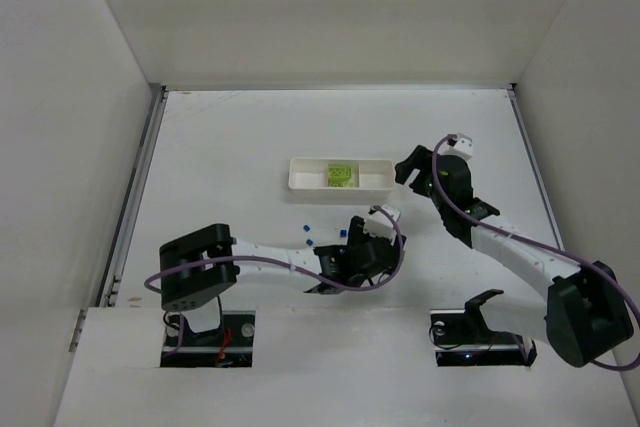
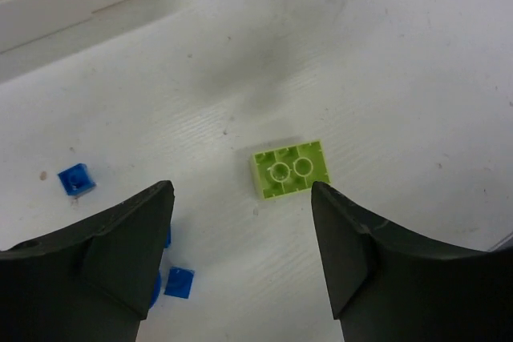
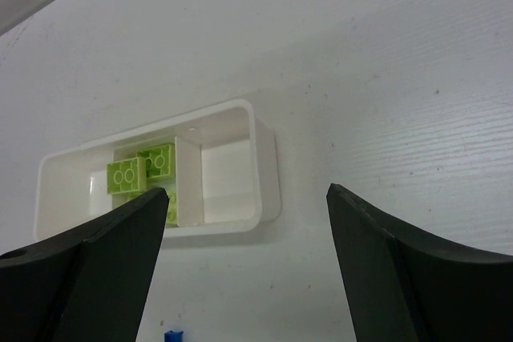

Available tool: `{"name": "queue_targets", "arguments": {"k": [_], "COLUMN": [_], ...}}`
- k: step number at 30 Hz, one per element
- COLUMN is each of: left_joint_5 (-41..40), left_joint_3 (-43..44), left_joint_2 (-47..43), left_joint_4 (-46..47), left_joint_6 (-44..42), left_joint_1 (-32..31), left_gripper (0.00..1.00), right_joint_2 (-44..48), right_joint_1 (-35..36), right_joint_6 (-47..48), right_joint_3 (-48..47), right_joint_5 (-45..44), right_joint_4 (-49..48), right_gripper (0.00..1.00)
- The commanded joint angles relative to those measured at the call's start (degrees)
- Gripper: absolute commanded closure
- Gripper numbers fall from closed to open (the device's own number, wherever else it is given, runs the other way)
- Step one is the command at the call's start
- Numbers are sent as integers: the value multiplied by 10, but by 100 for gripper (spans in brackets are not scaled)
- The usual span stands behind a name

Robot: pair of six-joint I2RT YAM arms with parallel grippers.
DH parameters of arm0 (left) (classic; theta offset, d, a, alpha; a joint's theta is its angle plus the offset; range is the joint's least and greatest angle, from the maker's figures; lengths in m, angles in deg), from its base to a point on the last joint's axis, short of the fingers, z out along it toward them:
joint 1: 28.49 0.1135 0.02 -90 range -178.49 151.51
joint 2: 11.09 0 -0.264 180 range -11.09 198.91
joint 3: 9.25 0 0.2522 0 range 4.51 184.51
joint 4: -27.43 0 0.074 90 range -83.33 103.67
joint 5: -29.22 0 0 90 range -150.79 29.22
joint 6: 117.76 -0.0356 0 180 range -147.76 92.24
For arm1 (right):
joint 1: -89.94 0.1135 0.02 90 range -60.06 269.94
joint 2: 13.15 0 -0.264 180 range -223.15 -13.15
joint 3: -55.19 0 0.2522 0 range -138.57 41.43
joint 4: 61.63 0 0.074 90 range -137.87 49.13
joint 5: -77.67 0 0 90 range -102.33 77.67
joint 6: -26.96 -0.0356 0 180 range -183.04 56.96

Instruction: Sort the legos into containers by color

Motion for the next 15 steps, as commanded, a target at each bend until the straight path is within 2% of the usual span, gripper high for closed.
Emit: {"name": "queue_targets", "arguments": {"k": [1, 5, 9, 14, 15], "left_joint_5": [46, 47, 48, 39, 39], "left_joint_3": [47, 75, 95, 110, 112], "left_joint_2": [38, 78, 103, 132, 140], "left_joint_4": [-1, -4, 0, 0, 0], "left_joint_6": [-9, -7, -10, -15, -15], "left_joint_1": [-9, -9, -10, -5, -4], "left_gripper": [29, 23, 23, 34, 39], "right_joint_2": [2, 5, 0, 5, 5], "right_joint_1": [-5, -8, -5, -4, -4], "right_joint_6": [-3, -3, -4, -4, -4], "right_joint_3": [2, 4, 1, 3, 4], "right_joint_5": [-1, -1, 2, 4, 4], "right_joint_4": [-30, -30, -30, -34, -34], "right_gripper": [13, 12, 12, 12, 12]}}
